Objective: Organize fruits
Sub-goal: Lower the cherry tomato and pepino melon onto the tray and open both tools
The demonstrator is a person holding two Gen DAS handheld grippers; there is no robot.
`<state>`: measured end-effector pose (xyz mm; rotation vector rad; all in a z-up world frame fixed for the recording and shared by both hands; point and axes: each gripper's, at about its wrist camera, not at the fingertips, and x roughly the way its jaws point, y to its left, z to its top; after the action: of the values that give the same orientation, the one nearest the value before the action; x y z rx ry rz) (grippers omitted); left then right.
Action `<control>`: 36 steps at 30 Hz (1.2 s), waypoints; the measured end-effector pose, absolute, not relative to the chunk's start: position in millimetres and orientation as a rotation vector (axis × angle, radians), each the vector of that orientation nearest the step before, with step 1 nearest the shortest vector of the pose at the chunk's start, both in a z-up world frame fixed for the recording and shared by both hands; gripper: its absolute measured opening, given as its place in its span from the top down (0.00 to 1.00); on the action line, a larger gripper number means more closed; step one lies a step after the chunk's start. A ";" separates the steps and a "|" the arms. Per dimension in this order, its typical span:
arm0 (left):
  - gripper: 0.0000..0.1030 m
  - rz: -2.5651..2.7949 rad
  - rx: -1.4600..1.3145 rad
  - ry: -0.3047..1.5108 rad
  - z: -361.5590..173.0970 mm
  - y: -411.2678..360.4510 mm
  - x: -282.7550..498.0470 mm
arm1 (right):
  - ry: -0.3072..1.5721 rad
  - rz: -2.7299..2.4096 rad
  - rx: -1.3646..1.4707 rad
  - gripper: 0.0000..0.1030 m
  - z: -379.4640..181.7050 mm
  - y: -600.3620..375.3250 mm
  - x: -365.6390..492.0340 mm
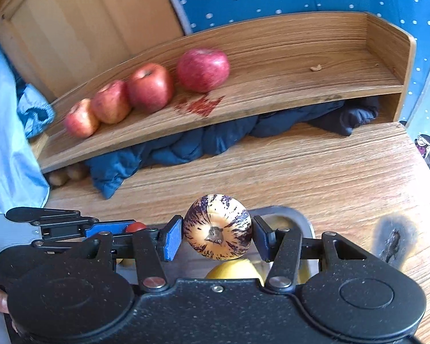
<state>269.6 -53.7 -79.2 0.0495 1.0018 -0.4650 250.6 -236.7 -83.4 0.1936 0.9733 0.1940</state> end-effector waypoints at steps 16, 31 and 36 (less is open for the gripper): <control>0.78 -0.379 -0.009 1.083 -93.7 -30.8 242.5 | 1.033 0.321 0.067 0.48 -96.4 -197.8 248.3; 0.67 -0.374 0.002 1.115 -100.3 -26.8 247.8 | 1.041 0.345 0.026 0.47 -107.4 -188.7 251.4; 0.46 -0.416 0.014 1.122 -99.2 -27.1 243.3 | 1.016 0.316 0.046 0.45 -104.5 -191.5 246.5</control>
<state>243.3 -27.1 -99.2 0.0144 1.1217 -0.4158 246.5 -191.5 -104.5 0.0458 1.0158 0.3162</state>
